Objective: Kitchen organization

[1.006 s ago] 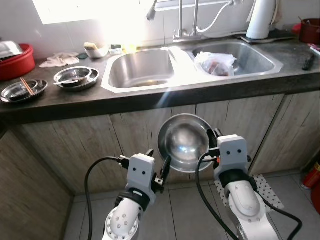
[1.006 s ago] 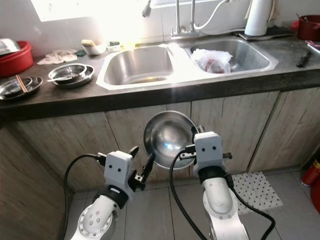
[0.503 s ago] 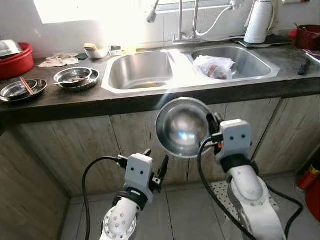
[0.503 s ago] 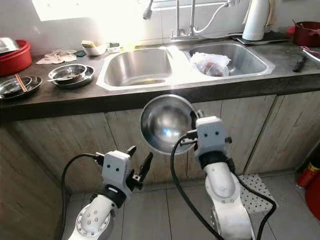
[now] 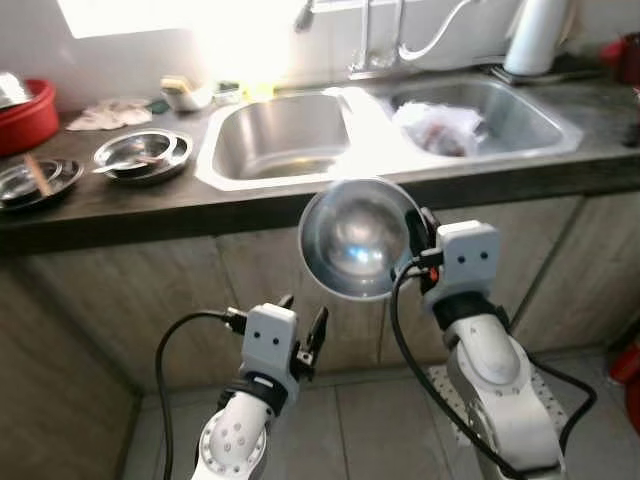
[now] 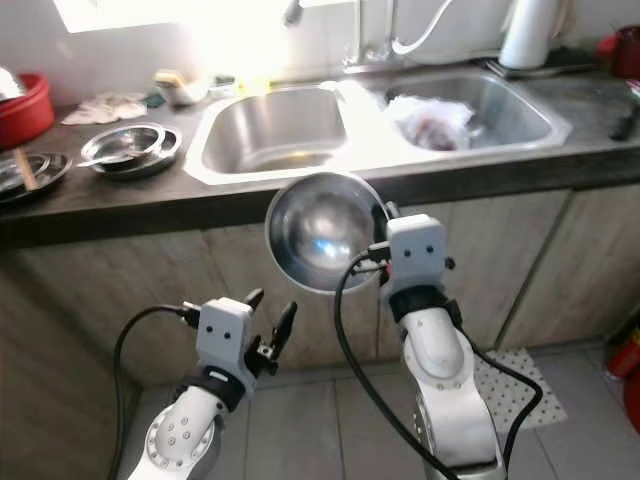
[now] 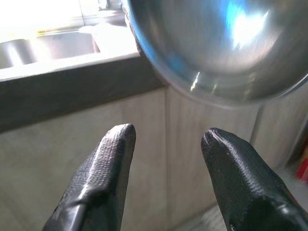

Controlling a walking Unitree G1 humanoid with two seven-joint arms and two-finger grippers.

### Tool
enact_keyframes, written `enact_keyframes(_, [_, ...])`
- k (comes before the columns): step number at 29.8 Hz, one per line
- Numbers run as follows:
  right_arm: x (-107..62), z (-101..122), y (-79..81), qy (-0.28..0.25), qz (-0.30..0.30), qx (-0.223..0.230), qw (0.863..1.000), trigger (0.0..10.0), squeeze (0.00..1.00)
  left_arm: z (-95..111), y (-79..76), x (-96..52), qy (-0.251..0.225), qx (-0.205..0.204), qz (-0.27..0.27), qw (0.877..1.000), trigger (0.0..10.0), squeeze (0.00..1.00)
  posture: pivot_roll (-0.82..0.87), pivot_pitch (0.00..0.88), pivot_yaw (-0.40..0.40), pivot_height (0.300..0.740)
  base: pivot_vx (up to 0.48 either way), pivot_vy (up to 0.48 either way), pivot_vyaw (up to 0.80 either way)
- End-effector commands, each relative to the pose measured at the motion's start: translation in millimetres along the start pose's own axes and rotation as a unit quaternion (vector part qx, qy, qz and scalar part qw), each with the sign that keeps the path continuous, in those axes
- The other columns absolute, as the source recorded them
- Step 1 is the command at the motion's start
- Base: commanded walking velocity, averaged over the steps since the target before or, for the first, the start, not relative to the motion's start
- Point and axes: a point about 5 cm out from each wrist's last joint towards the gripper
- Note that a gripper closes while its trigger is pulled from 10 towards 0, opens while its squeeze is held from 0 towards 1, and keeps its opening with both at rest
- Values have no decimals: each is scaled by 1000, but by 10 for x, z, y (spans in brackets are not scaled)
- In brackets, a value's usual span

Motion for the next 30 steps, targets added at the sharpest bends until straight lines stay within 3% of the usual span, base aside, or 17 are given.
enact_keyframes(1, [26,129,98,-27,14,14,999,10000,0,6,88,-27,3,12,13,1000,10000,0,66,62,27,740,300,0,0])
enact_keyframes(13, [30,140,95,-28,17,4,999,10000,0,3,90,-24,3,11,13,1000,10000,0,67,64,24,740,305,0,0])
enact_keyframes(24, [20,129,115,-24,23,0,999,10000,0,3,94,-24,3,11,12,1000,10000,0,64,64,26,740,309,0,784])
enact_keyframes(30, [23,114,108,-19,20,9,1000,10000,0,4,93,-20,3,11,11,1000,10000,0,64,63,26,740,319,0,0])
Point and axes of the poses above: a point about 5 cm out from each wrist's last joint towards the gripper, its own x axis pointing out of the wrist towards the gripper, its own z axis along the axis of the wrist's last joint, y = z × x, and after that the axes turned 8 degrees about -x, right-handed
